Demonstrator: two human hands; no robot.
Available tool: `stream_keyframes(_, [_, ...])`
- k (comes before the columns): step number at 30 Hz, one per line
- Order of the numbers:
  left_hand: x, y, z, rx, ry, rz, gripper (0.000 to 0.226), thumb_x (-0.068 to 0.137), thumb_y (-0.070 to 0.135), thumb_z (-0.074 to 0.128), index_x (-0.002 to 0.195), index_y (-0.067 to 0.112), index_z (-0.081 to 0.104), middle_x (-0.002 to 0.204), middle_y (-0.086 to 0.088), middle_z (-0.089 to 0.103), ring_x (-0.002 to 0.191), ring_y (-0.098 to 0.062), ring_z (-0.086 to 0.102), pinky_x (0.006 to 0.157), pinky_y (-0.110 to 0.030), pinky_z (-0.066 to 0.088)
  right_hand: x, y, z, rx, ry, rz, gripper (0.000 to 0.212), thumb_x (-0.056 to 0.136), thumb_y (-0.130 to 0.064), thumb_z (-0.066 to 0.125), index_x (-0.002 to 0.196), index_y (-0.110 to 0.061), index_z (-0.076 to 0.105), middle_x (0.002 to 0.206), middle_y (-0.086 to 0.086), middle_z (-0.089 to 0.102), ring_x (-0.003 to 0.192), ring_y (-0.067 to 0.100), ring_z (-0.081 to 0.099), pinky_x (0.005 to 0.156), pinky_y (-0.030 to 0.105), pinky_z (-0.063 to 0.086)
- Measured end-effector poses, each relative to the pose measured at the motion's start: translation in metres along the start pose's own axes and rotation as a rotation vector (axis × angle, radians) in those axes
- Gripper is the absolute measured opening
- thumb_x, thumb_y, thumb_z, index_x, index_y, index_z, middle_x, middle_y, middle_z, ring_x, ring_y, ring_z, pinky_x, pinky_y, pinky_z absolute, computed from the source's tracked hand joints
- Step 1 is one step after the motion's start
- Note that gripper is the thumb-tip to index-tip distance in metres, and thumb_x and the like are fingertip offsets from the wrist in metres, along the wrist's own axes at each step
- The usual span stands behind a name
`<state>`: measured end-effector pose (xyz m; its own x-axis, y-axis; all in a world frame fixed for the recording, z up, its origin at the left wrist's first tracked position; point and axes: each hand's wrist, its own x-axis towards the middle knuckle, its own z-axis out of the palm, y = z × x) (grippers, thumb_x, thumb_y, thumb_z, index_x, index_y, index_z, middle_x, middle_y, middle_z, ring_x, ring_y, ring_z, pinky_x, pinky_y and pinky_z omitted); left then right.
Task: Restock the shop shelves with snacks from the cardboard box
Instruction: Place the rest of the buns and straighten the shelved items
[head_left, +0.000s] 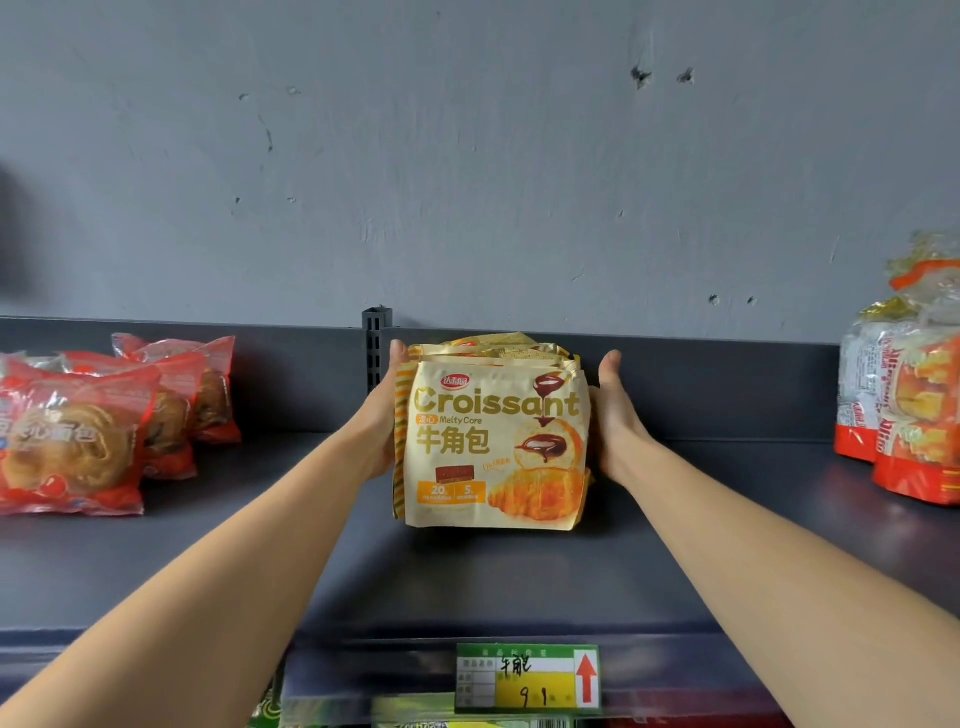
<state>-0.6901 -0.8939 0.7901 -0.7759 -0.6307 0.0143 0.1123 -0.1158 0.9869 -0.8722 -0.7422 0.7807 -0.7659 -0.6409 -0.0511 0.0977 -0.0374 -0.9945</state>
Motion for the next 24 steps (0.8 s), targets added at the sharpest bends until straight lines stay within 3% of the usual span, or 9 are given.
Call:
stream_keyframes(5, [-0.009,0.01,-0.008,0.167,0.278,0.064,0.068,0.088,0.072,0.035,0.071,0.017,0.072,0.087,-0.007,0.072,0.109,-0.033,0.063,0.106,-0.053,0.04,-0.023,-0.006,-0.015,-0.182,0.061,-0.063,0.088,0.084,-0.08,0.015,0.142,-0.021,0.046,0.145,0.008,0.048,0.136,0.028,0.041,0.114,0.051,0.03])
stream_keyframes(8, [-0.016,0.017,-0.011,0.278,0.368,0.144,0.055,0.092,0.064,0.04,0.083,0.017,0.067,0.1,-0.009,0.07,0.108,-0.027,0.062,0.1,-0.046,0.044,-0.036,-0.007,-0.03,-0.285,0.09,-0.083,0.073,0.095,-0.066,0.021,0.146,-0.018,0.039,0.151,0.007,0.04,0.138,0.027,0.038,0.11,0.045,0.036])
stream_keyframes(12, [-0.032,0.028,-0.01,0.38,0.48,0.279,0.043,0.094,0.052,0.047,0.102,0.016,0.069,0.109,-0.002,0.069,0.105,-0.02,0.059,0.093,-0.04,0.044,-0.051,-0.002,-0.049,-0.437,0.126,-0.136,0.056,0.099,-0.053,0.035,0.138,-0.014,0.048,0.138,0.007,0.051,0.123,0.024,0.049,0.097,0.04,0.046])
stream_keyframes(17, [-0.063,0.028,0.008,0.575,0.614,0.456,0.035,0.095,0.041,0.051,0.105,0.012,0.069,0.098,0.0,0.064,0.092,-0.015,0.054,0.079,-0.031,0.04,-0.071,0.004,-0.071,-0.572,0.098,-0.214,0.041,0.095,-0.039,0.055,0.128,-0.016,0.058,0.128,0.001,0.058,0.119,0.02,0.051,0.103,0.045,0.045])
stream_keyframes(21, [-0.086,0.02,0.025,0.648,0.633,0.512,0.031,0.095,0.036,0.055,0.113,0.014,0.067,0.102,0.005,0.065,0.097,-0.014,0.058,0.083,-0.031,0.044,-0.089,0.006,-0.08,-0.595,0.109,-0.243,0.033,0.092,-0.033,0.061,0.121,-0.017,0.063,0.124,-0.001,0.06,0.116,0.02,0.053,0.102,0.043,0.047])
stream_keyframes(24, [-0.098,0.01,0.032,0.687,0.599,0.518,0.036,0.092,0.037,0.059,0.122,0.017,0.062,0.116,0.001,0.066,0.108,-0.019,0.061,0.093,-0.039,0.049,-0.107,0.009,-0.082,-0.608,0.11,-0.265,0.031,0.092,-0.03,0.062,0.121,-0.017,0.063,0.123,-0.001,0.06,0.115,0.02,0.054,0.101,0.041,0.047])
